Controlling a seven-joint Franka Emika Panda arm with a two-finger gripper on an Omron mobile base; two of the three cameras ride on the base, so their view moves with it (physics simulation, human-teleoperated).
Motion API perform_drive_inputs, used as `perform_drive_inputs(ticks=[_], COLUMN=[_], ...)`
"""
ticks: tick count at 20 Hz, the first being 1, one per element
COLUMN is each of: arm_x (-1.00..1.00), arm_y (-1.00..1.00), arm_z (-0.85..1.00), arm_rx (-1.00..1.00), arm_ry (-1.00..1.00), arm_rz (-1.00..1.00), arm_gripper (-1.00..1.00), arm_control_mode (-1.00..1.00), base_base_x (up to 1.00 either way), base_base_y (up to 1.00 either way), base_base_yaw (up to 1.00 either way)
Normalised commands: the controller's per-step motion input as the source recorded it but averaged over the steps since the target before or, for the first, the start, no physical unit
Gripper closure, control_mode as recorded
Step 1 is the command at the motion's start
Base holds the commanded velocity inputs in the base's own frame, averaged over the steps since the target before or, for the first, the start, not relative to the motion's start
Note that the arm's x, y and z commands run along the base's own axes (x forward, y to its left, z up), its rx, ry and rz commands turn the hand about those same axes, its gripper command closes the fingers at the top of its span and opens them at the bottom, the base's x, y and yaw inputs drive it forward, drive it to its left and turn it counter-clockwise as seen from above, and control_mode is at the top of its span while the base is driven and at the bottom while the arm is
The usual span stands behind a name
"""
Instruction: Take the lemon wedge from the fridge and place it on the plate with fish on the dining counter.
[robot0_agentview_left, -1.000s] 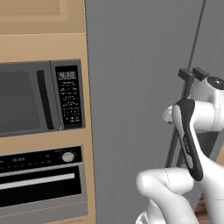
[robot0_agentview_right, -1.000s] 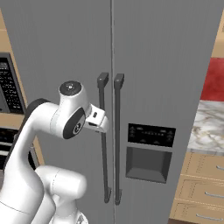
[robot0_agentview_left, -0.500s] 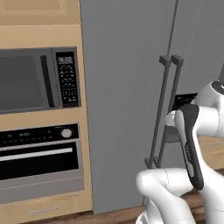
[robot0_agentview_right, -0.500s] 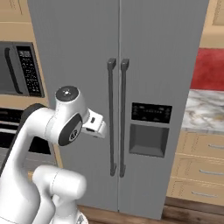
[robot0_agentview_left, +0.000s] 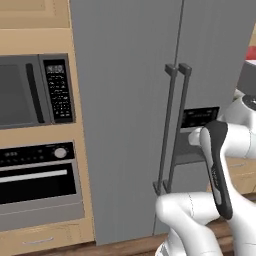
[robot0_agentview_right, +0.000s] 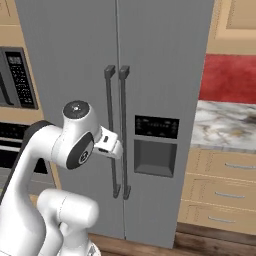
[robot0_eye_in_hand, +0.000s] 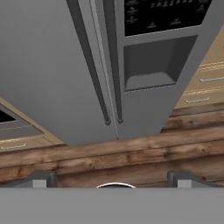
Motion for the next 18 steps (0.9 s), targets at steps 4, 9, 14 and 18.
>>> perform_drive_inputs(ticks=[4, 9, 14, 18], arm_x=[0.00, 0.00, 0.00, -0.21], arm_y=[0.00, 0.00, 0.00, -0.17], arm_z=[0.00, 0.00, 0.00, 0.00], arm_rx=[0.00, 0.00, 0.00, 0.00], arm_ry=[0.00, 0.00, 0.00, -0.14], arm_rz=[0.00, 0.00, 0.00, 0.04], arm_gripper=[-1.00, -1.00, -1.00, -1.00], arm_control_mode=[1.00, 1.00, 1.00, -1.00], base_base_x=[-0.31, -0.13, 0.00, -0.01], base_base_y=[-0.08, -0.24, -0.55, -0.10], base_base_yaw=[0.04, 0.02, 0.04, 0.01])
